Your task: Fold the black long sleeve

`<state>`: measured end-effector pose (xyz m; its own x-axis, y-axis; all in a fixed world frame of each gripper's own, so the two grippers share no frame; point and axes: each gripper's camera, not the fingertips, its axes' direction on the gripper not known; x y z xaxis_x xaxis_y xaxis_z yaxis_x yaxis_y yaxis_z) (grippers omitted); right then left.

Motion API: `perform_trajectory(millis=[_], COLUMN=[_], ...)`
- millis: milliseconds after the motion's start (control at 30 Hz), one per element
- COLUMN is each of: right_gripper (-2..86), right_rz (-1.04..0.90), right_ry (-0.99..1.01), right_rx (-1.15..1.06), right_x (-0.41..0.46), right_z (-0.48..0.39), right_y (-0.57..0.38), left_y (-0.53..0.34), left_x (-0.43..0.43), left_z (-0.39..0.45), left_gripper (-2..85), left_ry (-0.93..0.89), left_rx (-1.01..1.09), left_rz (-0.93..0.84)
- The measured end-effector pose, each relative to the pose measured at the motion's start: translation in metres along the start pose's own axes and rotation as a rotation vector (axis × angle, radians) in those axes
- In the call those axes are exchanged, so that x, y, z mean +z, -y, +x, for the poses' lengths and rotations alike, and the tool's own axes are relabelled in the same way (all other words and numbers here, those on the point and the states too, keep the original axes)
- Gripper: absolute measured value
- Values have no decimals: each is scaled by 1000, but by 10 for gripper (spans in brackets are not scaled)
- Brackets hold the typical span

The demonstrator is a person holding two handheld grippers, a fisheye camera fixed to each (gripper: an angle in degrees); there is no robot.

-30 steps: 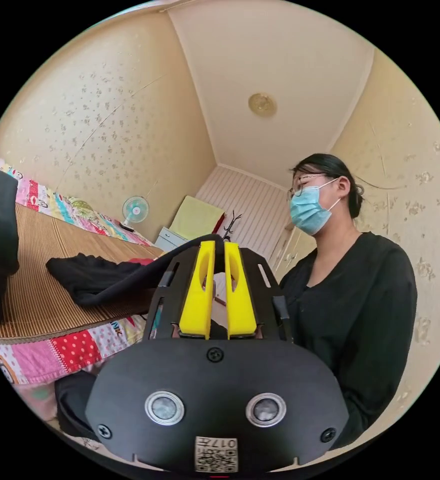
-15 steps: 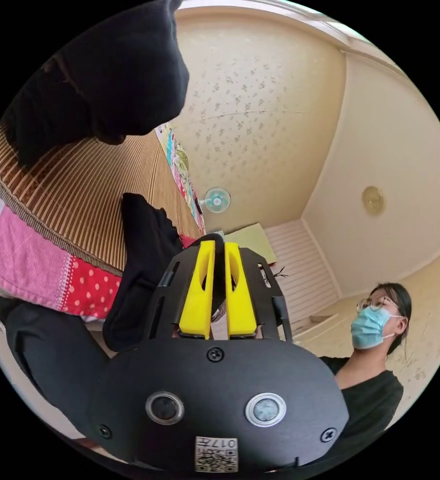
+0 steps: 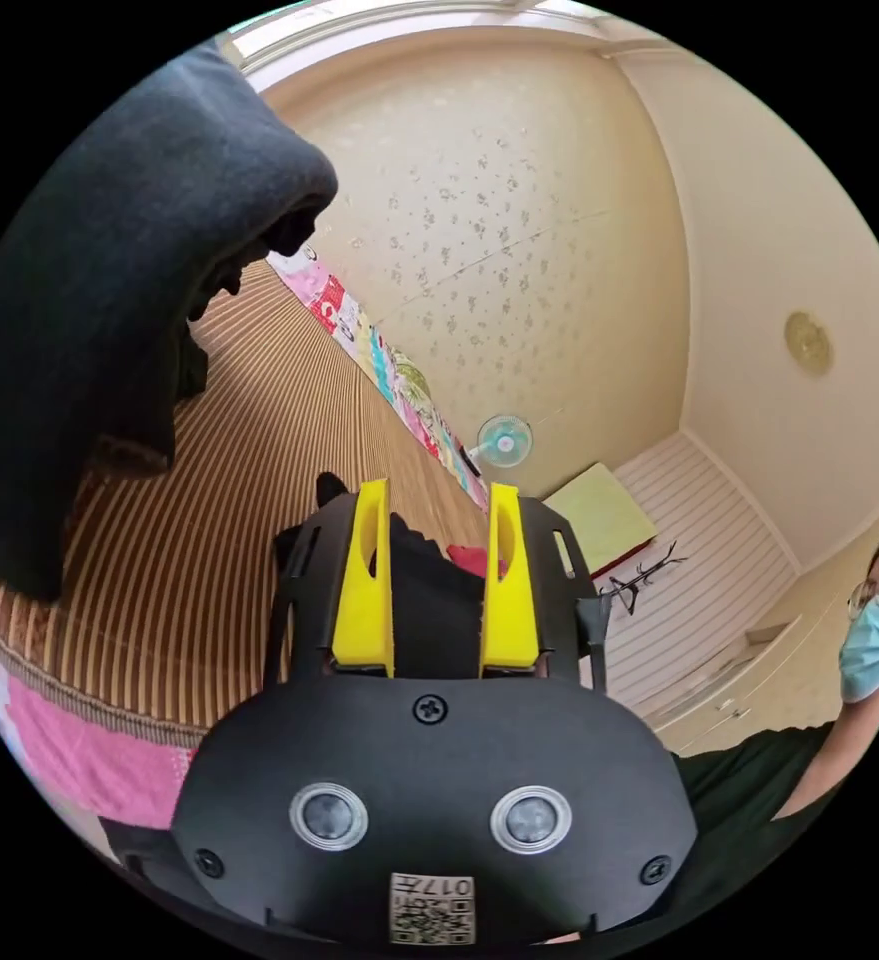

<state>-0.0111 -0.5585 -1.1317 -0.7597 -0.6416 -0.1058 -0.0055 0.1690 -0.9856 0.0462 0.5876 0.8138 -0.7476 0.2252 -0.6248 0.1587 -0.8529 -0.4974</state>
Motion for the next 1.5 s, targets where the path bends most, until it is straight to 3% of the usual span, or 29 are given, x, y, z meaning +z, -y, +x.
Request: perform_trajectory(millis=[67, 233, 333, 433, 533, 633, 900, 967, 1133, 1233, 1300, 1500], right_gripper=[110, 107, 117, 123, 125, 133, 197, 191, 150, 109, 101, 84], right_rz=[47, -11, -127, -303, -482, -619, -880, -949, -966, -857, -788, -432], right_ry=[-129, -95, 74, 305, 397, 322, 154, -8, -364, -517, -414, 300], right_rx=[-58, -149, -188, -274, -381, -457, -654, -767, -1056, -1154, -1080, -565], right_x=[-6, 8, 41, 83, 123, 158, 233, 249, 249, 234, 205, 52], right_z=[-26, -86, -132, -201, -278, -347, -478, -501, -519, -500, -477, -271], right_y=[-20, -40, -37, -24, -14, -5, -1, -15, -52, -62, -46, 33], left_y=[-24, -108, -146, -174, -186, -185, -184, -189, -208, -221, -228, -248], left_x=[-11, -27, -11, -3, -3, -2, 34, 46, 62, 62, 48, 6], left_z=[4, -10, -32, -47, -64, -43, 90, 108, 124, 134, 139, 130], left_gripper=[148, 173, 179, 131, 84, 56, 53, 52, 54, 71, 87, 130], left_ry=[73, 212, 192, 171, 152, 103, 243, 263, 244, 215, 115, -84], left_rx=[21, -77, -184, -276, -404, -382, -62, -32, -12, 16, 40, 39], left_rz=[-53, -225, -342, -352, -335, -322, -276, -269, -270, -278, -240, -160])
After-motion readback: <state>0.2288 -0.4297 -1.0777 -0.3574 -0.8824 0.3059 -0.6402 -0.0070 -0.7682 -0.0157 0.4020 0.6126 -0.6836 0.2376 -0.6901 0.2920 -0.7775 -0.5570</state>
